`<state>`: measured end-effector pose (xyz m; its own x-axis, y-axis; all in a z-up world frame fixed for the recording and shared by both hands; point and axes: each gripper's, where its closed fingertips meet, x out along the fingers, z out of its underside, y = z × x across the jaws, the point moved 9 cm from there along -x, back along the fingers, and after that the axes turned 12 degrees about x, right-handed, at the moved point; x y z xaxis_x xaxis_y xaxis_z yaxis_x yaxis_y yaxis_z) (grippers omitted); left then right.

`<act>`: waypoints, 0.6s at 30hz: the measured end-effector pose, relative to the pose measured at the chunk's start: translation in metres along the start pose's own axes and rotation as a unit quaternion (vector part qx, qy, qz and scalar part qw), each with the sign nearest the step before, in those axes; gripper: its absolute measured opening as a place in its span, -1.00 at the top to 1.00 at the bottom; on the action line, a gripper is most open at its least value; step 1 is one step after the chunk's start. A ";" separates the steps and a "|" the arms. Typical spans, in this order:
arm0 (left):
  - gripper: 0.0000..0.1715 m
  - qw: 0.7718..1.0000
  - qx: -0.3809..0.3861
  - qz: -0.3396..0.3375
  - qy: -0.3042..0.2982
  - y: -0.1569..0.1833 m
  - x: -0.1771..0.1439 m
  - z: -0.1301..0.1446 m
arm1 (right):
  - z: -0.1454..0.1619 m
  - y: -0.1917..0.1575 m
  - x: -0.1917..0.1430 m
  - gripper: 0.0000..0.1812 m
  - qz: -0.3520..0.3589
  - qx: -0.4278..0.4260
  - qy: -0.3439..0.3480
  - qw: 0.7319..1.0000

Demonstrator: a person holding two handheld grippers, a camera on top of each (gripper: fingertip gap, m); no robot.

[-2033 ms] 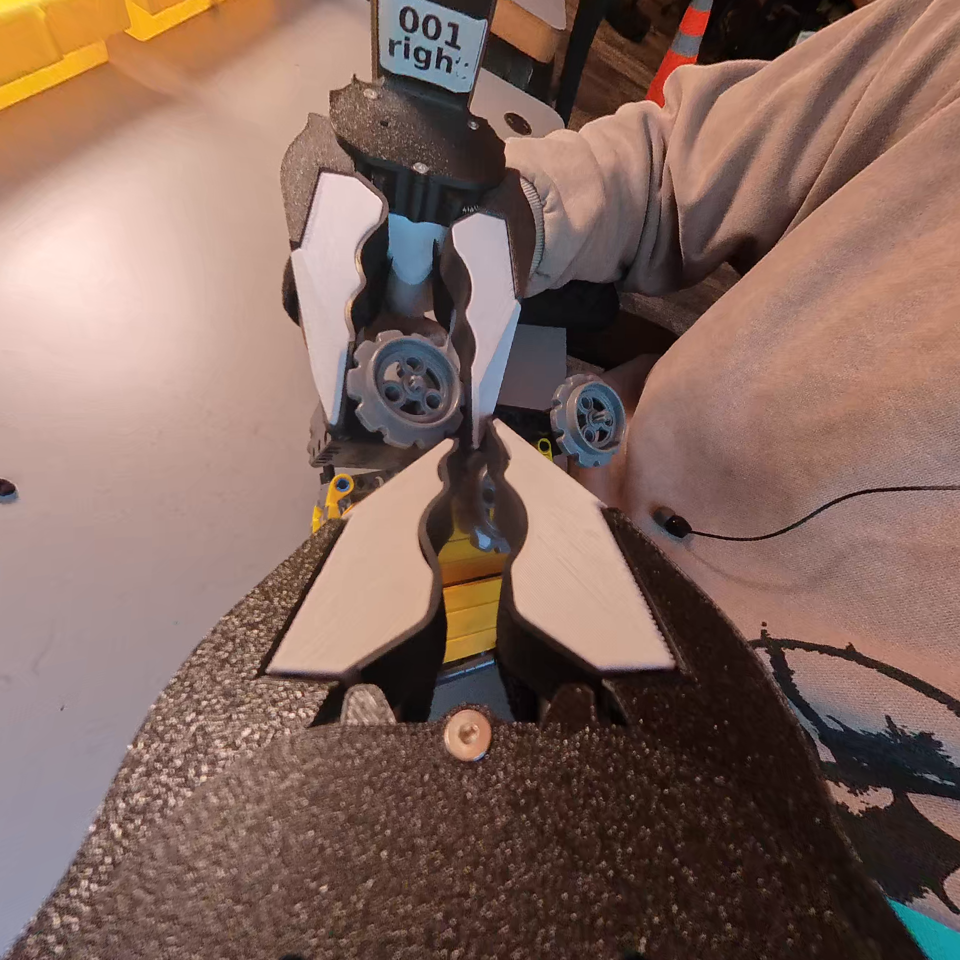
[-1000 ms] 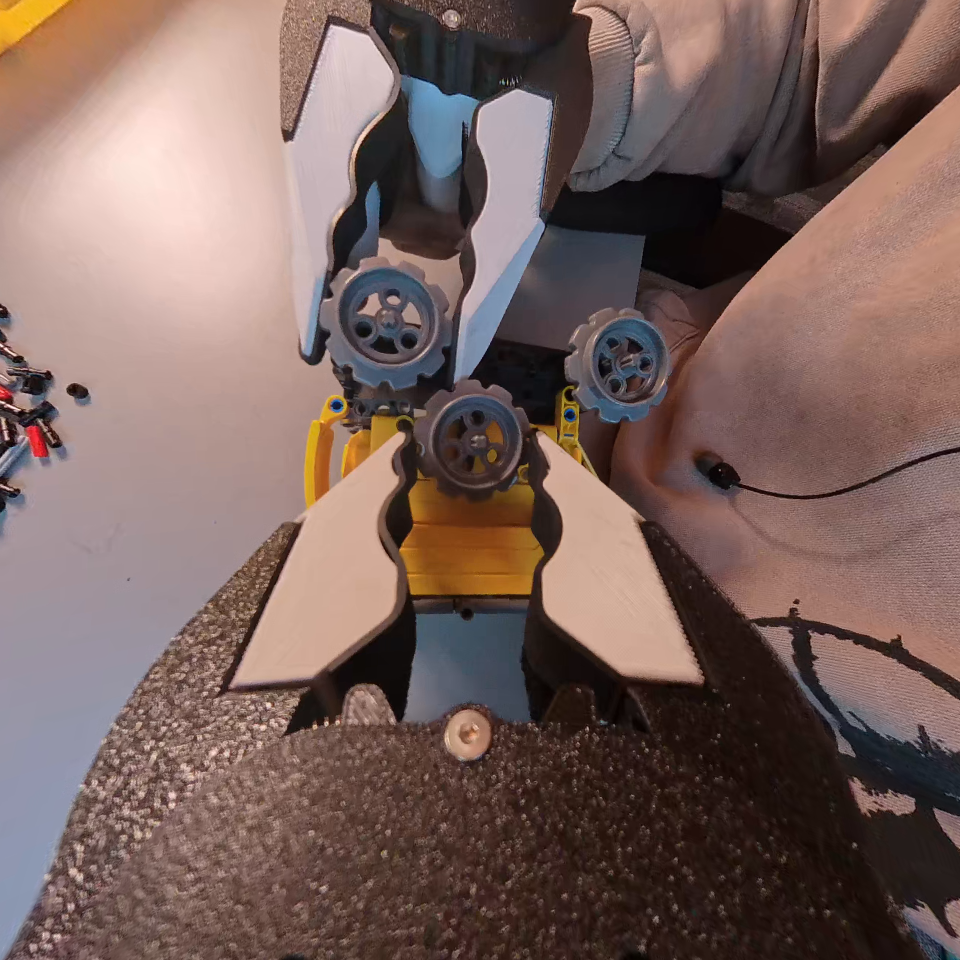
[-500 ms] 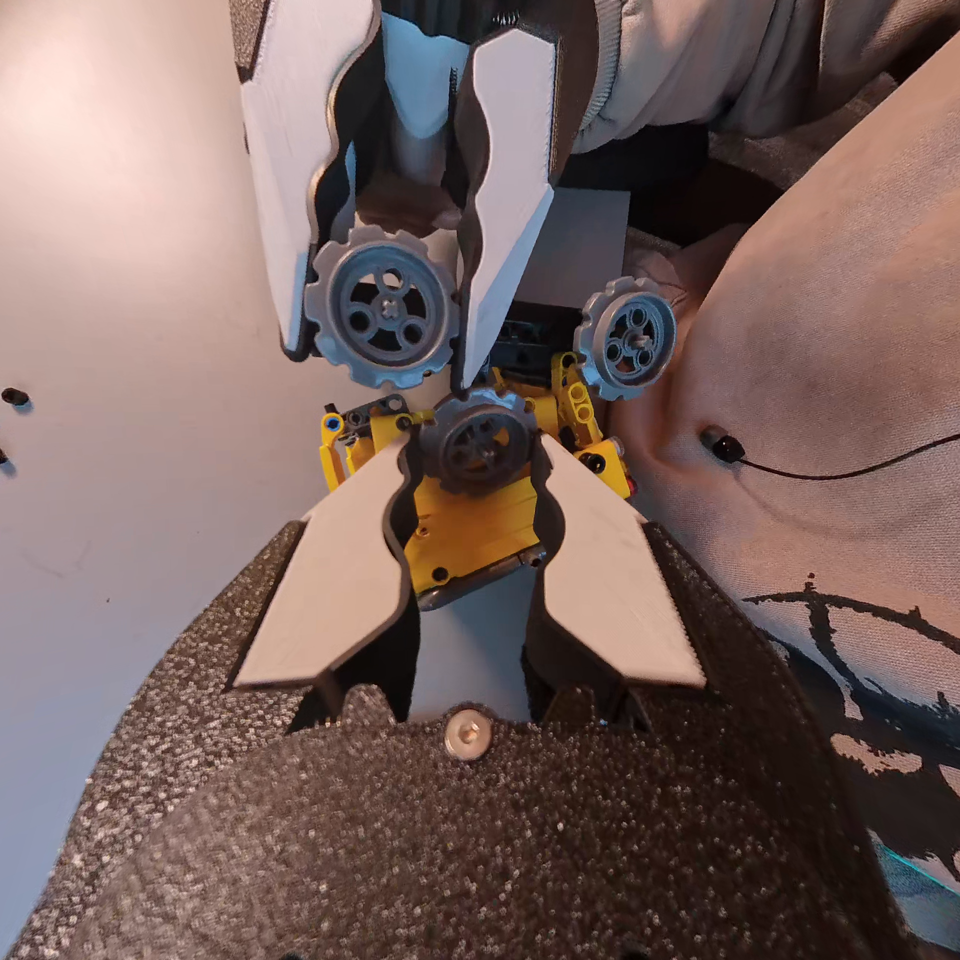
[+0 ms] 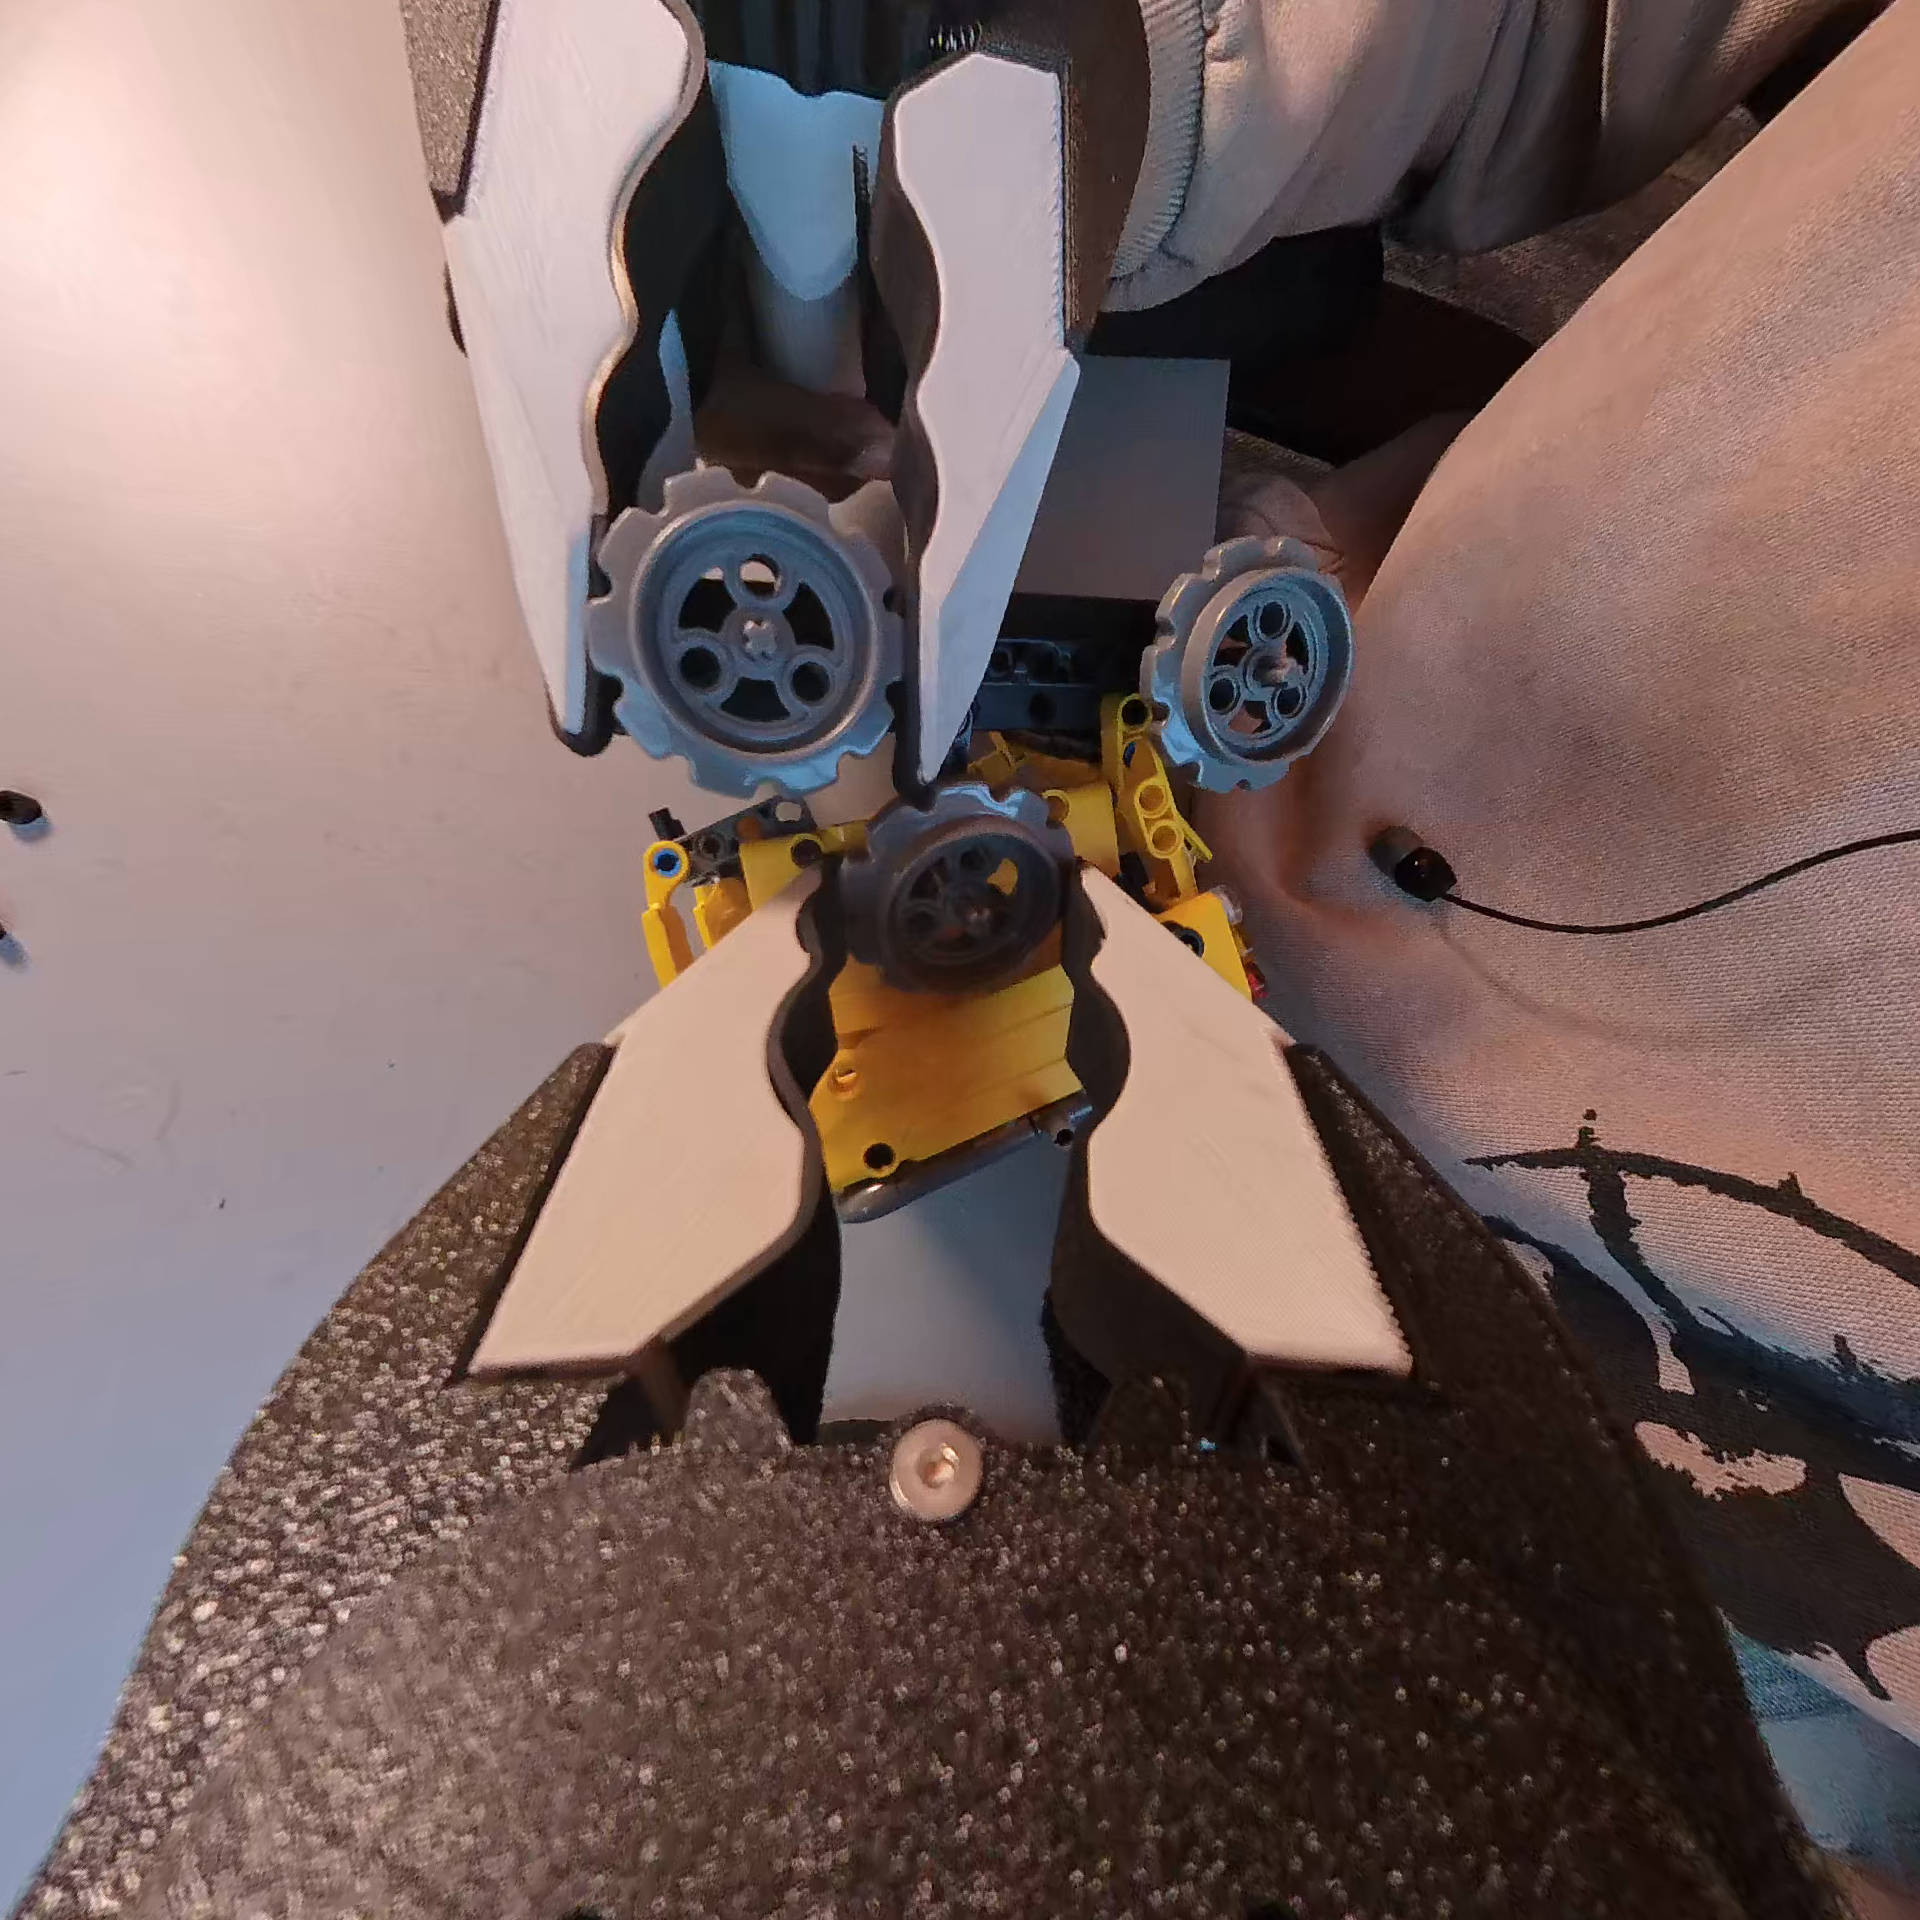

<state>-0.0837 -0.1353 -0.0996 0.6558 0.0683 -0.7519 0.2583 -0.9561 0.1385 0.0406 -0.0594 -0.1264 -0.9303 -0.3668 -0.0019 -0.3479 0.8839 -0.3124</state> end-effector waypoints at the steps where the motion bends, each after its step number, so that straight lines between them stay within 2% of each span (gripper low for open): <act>1: 0.52 1.000 0.000 -0.001 0.001 0.000 0.000 0.000 | 0.000 0.000 0.000 0.61 0.000 0.000 -0.002 1.000; 6: 0.50 0.999 -0.008 -0.008 0.038 -0.005 -0.004 0.001 | 0.000 0.009 -0.005 0.57 0.007 -0.003 -0.018 1.000; 10: 0.44 0.995 -0.011 -0.024 0.093 -0.005 -0.020 0.003 | 0.004 0.009 -0.010 0.56 0.013 -0.013 -0.022 1.000; 13: 0.42 0.994 -0.008 -0.043 0.101 -0.003 -0.023 0.007 | 0.007 0.014 -0.015 0.55 0.015 0.006 -0.031 0.999; 18: 0.39 0.994 0.001 -0.059 0.091 0.001 -0.005 0.007 | 0.004 0.014 -0.016 0.55 0.020 -0.016 -0.060 0.998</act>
<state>-0.0916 -0.1385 -0.1003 0.7386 0.2303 -0.6336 0.3393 -0.9391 0.0542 0.0510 -0.0419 -0.1347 -0.9240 -0.3606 -0.1275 -0.3154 0.9069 -0.2795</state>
